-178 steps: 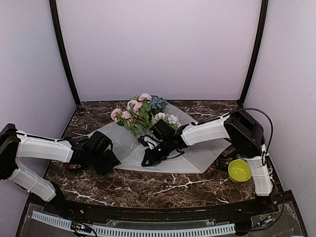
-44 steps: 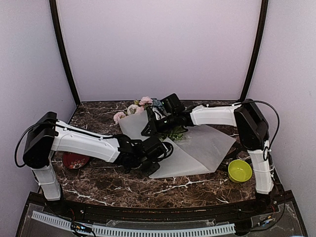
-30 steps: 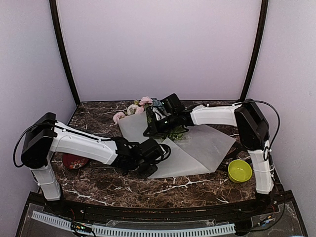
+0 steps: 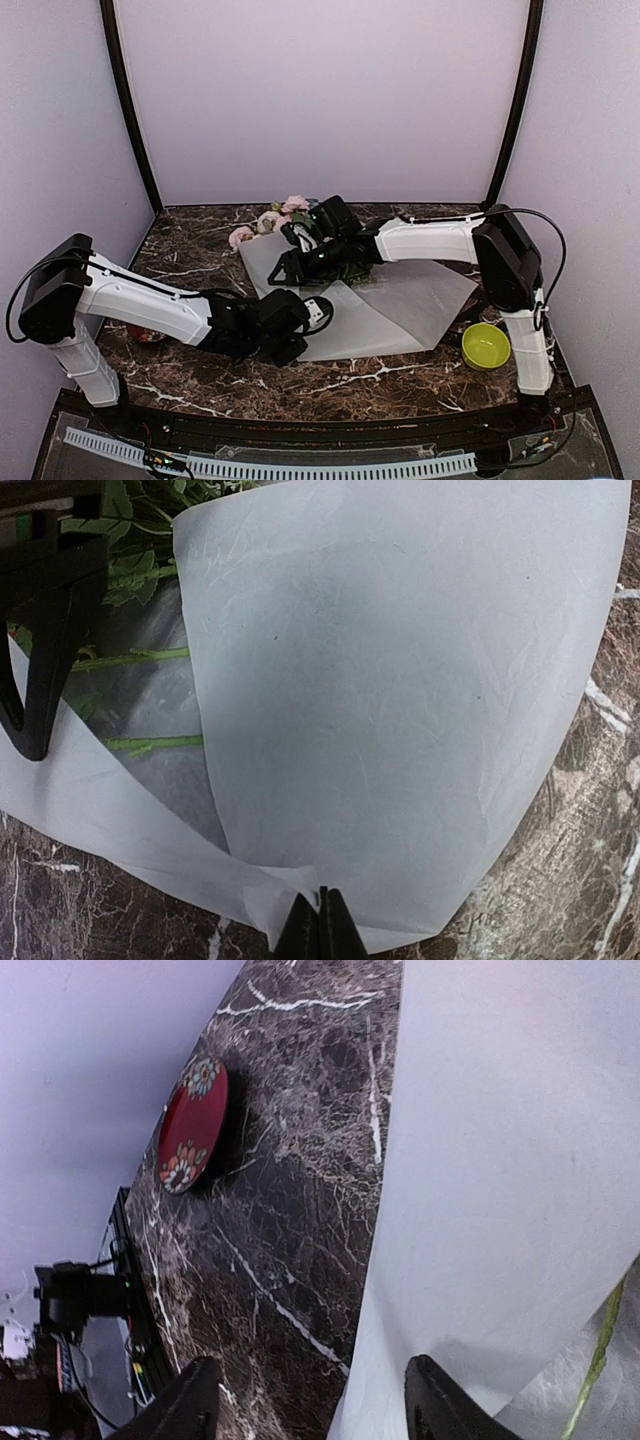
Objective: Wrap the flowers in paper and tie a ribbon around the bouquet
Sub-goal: Fold the one-fourth-folded wrapping paper at the center of the board.
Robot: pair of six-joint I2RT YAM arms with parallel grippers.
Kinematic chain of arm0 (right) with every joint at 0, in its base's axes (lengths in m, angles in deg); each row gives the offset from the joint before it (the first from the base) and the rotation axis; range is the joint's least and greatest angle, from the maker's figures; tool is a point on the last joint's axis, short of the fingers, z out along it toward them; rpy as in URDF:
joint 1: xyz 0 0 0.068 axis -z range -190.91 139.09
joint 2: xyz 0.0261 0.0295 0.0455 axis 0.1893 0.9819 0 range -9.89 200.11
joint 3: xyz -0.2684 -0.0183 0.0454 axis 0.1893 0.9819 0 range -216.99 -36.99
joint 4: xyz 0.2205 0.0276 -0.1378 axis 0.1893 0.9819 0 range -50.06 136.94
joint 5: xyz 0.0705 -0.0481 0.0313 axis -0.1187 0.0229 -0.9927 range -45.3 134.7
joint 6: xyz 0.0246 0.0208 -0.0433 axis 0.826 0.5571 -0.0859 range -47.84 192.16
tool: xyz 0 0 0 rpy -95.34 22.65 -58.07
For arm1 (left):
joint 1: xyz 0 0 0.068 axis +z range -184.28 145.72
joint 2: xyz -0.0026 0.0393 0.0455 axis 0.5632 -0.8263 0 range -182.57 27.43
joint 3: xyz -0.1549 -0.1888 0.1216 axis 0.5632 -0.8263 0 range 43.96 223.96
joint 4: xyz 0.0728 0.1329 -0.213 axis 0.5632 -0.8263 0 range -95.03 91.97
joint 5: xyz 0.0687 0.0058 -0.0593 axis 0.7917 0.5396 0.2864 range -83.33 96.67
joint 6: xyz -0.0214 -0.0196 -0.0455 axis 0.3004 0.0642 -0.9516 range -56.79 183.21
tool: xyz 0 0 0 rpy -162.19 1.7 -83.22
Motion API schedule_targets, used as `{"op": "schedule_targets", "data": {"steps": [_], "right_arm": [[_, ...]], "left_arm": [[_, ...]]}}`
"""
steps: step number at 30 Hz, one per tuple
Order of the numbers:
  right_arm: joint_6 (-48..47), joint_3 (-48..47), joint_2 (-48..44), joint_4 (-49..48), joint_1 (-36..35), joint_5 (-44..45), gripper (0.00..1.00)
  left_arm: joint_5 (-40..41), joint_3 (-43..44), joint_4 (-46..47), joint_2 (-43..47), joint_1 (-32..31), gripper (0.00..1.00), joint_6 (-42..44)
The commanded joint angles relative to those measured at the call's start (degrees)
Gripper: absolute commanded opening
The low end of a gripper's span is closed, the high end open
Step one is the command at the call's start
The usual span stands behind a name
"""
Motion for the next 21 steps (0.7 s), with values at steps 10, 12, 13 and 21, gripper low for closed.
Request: {"op": "schedule_targets", "data": {"steps": [10,12,13,21], "right_arm": [[-1.1,0.8,-1.9,-2.7,0.5,1.8,0.0],[-1.3,1.1,-2.1,-2.6,0.6,1.7,0.0],[-1.3,1.1,-2.3,-2.6,0.7,1.8,0.0],[-0.9,2.2,-4.4,-2.9,0.7,3.4,0.0]], "left_arm": [[1.0,-0.6,0.5,0.9,-0.4,0.0,0.6],[1.1,-1.1,0.9,1.6,-0.4,0.0,0.6],[1.1,-1.5,1.2,1.9,-0.4,0.0,0.6],[1.1,-7.9,7.8,5.4,-0.4,0.0,1.4]]}}
